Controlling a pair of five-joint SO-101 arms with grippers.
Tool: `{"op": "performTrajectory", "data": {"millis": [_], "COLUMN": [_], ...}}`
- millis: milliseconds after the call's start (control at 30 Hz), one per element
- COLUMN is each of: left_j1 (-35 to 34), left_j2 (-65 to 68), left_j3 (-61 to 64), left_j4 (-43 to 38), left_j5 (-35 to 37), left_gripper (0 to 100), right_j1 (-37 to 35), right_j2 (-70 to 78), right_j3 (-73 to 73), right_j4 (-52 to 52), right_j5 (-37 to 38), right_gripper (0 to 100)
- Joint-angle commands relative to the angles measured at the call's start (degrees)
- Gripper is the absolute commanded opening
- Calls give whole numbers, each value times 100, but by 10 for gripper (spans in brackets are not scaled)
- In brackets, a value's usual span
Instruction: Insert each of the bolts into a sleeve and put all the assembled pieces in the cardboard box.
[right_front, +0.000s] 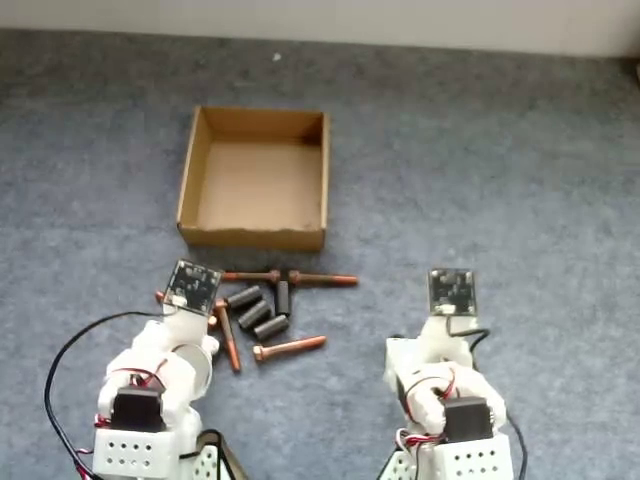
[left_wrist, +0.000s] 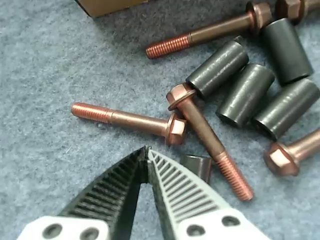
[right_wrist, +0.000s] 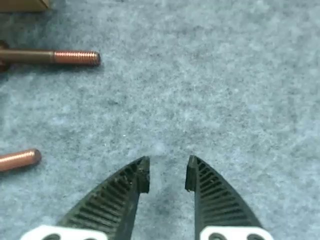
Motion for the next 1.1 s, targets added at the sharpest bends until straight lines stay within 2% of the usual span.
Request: {"op": "performTrajectory", "data": {"millis": [0,200,400,567,700,800,900,1067], "left_j1": [66,101,804,822,84,-1068,-2158,-2334], "left_j2": [-57,-57,-57,-57,-57,-57,-75,-66], "left_j3": [119,119,119,-92,-426,-690,-752,-602], "left_j4": [26,35,35,79,158,149,0,-404], "left_j5": [-9,-26,-26,-26,-26,-26,-26,-26], "left_gripper": [7,9,10,10,9,9,11,11], "right_j1": [-31,-66,-22,541,804,822,822,796], "right_j2": [-75,-75,-75,-75,-75,-75,-57,-31], "right_j3": [734,734,690,110,-681,-1068,-1349,-2088], "right_j4": [31,31,84,101,75,75,75,-40], "right_j5": [-53,-62,-44,-44,185,738,844,1099], "right_gripper": [128,128,128,128,128,128,128,128]}}
